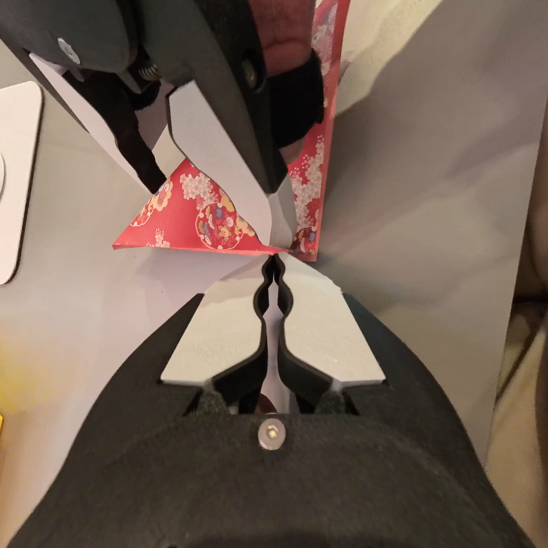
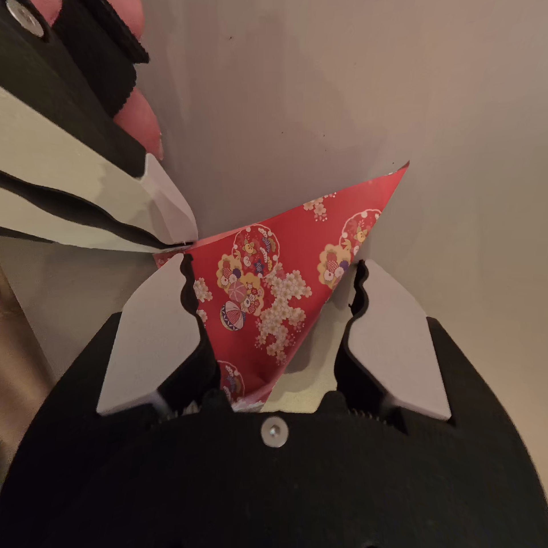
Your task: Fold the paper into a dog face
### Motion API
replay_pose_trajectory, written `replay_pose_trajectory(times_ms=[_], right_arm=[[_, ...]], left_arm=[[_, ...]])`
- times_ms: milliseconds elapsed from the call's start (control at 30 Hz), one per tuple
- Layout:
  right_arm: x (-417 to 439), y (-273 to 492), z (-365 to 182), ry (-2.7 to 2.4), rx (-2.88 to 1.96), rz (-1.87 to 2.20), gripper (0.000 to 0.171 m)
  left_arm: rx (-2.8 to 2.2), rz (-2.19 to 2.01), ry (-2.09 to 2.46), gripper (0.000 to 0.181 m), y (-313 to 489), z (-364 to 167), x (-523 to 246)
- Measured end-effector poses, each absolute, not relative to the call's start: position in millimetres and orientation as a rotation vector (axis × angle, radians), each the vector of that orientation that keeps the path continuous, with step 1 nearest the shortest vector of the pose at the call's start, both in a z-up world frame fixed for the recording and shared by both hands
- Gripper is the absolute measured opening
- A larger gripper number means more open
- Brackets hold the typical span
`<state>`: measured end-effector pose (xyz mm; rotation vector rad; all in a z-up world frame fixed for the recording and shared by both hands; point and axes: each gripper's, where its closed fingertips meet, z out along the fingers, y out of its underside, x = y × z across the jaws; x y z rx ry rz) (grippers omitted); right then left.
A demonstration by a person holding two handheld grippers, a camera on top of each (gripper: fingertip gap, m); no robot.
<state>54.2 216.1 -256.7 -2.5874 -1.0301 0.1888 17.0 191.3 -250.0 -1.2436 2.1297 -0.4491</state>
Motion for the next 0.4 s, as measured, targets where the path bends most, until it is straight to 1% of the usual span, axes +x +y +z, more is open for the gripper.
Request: replay_pose_trajectory(times_ms=[400], right_arm=[[53.2,218.1,-256.8,-1.030,-2.541,0.210,0.104]], left_arm=[[-1.275,-0.513,2.101,0.000,190.3,-250.3,17.4]])
